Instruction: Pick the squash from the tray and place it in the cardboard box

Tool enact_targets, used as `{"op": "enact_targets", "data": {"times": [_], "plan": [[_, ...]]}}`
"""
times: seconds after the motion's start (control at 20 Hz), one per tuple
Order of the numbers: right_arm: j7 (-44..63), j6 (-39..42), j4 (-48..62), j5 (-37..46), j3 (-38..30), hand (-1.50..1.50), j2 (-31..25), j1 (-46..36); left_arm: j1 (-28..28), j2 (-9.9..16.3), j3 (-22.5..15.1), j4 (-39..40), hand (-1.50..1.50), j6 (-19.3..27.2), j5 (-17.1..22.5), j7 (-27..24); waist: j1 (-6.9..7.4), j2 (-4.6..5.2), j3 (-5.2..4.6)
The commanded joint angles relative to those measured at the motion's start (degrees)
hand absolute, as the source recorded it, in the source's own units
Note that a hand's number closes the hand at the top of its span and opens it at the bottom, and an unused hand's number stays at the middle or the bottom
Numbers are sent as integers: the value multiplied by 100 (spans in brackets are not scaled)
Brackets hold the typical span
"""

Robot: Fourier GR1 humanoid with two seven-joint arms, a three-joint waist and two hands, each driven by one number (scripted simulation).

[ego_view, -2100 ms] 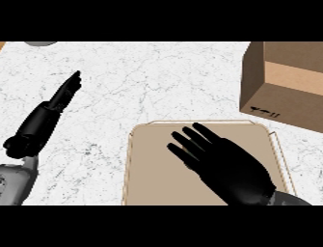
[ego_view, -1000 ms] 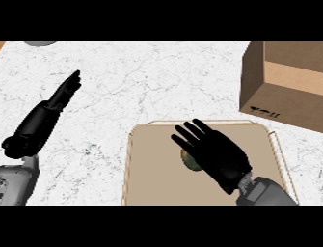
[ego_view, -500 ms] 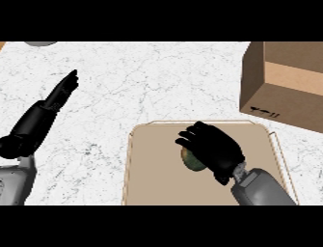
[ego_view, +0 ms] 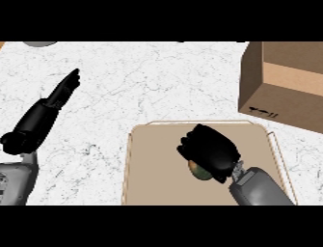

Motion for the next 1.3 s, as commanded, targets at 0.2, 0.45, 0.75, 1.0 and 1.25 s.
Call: {"op": "enact_targets", "data": {"times": [0.2, 0.45, 0.75, 1.0, 1.25], "plan": [[-1326, 703, -715, -1122, -437, 150, -943, 1016, 282, -135, -56, -74, 0, 82, -115, -163, -44, 30, 37], [-1575, 244, -1254, -1398, -763, 150, -717, 1094, 317, -77, 75, 50, 0, 32, -166, -323, -6, 36, 38], [-1896, 587, -2433, -2126, -1759, 150, -1156, 738, 268, -162, -13, -489, 0, -7, -77, 209, 9, 18, 38], [-840, 1328, -3279, -2814, -2435, 150, -677, 739, 238, -243, -29, -109, 0, 117, -278, -224, -23, 29, 33], [506, 1641, -2955, -3690, -3626, 150, -84, 221, 134, -139, 15, -394, 0, -107, -58, 166, 24, 27, 31]]}}
